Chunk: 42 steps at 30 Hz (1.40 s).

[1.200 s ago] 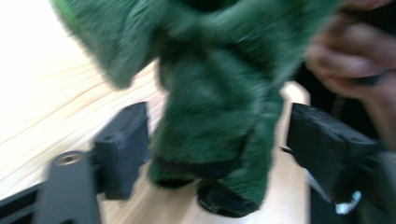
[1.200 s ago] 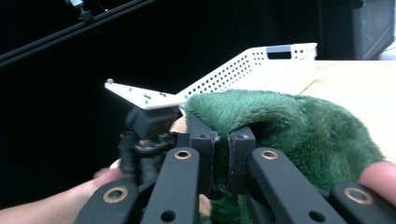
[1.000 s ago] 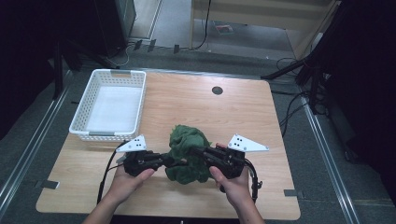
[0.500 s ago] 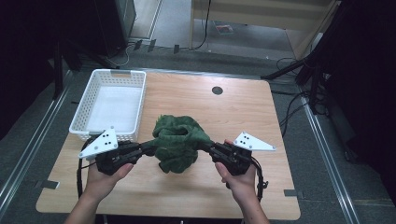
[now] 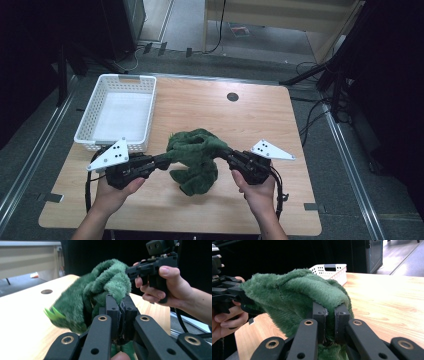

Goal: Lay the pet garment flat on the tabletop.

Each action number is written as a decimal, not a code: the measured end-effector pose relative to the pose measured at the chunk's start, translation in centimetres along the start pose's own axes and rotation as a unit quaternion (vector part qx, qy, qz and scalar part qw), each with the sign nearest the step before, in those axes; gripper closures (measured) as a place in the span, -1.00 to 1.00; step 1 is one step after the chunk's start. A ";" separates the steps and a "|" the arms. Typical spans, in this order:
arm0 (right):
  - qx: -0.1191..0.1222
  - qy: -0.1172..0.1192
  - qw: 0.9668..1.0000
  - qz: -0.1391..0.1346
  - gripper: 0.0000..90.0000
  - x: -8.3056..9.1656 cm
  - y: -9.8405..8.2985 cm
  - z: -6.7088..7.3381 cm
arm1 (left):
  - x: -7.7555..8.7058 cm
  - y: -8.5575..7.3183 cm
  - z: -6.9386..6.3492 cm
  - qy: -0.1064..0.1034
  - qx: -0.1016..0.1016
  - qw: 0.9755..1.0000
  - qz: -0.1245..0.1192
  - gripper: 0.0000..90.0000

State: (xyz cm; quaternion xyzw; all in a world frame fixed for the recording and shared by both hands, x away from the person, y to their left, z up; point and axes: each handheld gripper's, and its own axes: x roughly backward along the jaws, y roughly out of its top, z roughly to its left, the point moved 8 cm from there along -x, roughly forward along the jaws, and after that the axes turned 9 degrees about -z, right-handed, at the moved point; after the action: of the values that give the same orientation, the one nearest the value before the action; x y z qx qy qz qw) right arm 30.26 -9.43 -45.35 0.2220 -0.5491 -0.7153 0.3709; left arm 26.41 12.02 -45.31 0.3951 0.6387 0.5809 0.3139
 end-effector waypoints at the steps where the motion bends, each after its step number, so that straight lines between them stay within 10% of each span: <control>1: 0.012 0.002 1.000 0.003 0.89 0.1 0.1 0.2 | 0.2 -0.4 0.5 -0.003 0.012 1.000 0.002 0.96; 6: 0.046 0.012 0.999 0.008 0.89 0.4 0.3 1.3 | 0.9 0.3 -0.4 -0.041 0.010 0.999 -0.011 0.96; 10: 0.044 0.055 0.998 0.000 0.89 0.9 1.0 2.9 | 2.0 2.0 -2.0 -0.114 0.021 0.992 -0.053 0.94; 17: 0.015 0.046 0.999 0.017 0.89 -0.7 1.6 0.9 | -1.3 0.7 1.8 -0.009 0.045 0.999 -0.007 0.93; 21: -0.020 -0.023 0.999 0.022 0.89 -3.4 -0.1 -4.1 | -4.5 -2.4 4.4 0.066 0.054 0.996 0.041 0.93; 27: -0.005 -0.060 0.998 0.033 0.89 -4.1 -1.9 -6.0 | -6.0 -4.8 5.0 0.077 0.064 0.993 0.056 0.92; 32: 0.024 -0.002 1.000 0.017 0.89 -3.2 -0.6 -4.5 | -5.4 -2.9 3.8 0.021 0.051 0.998 0.004 0.92; 34: 0.023 0.004 1.000 0.014 0.89 -3.2 -0.4 -4.5 | -5.8 -2.2 4.5 0.036 0.054 0.998 0.002 0.92; 38: -0.018 -0.027 0.999 0.018 0.86 -5.3 0.1 -7.5 | -8.8 -3.2 8.5 0.129 0.086 0.986 0.058 0.80; 42: -0.059 -0.132 0.989 0.037 0.33 -7.8 -1.2 -13.2 | -10.4 -4.8 11.8 0.217 0.098 0.969 0.073 -0.01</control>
State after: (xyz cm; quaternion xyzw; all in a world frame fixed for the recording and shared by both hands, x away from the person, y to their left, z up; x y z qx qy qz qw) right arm 44.40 -11.42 -51.17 0.0828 -0.5578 -0.7555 0.3335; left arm 41.00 8.75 -52.13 0.3341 0.7150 0.6082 0.0843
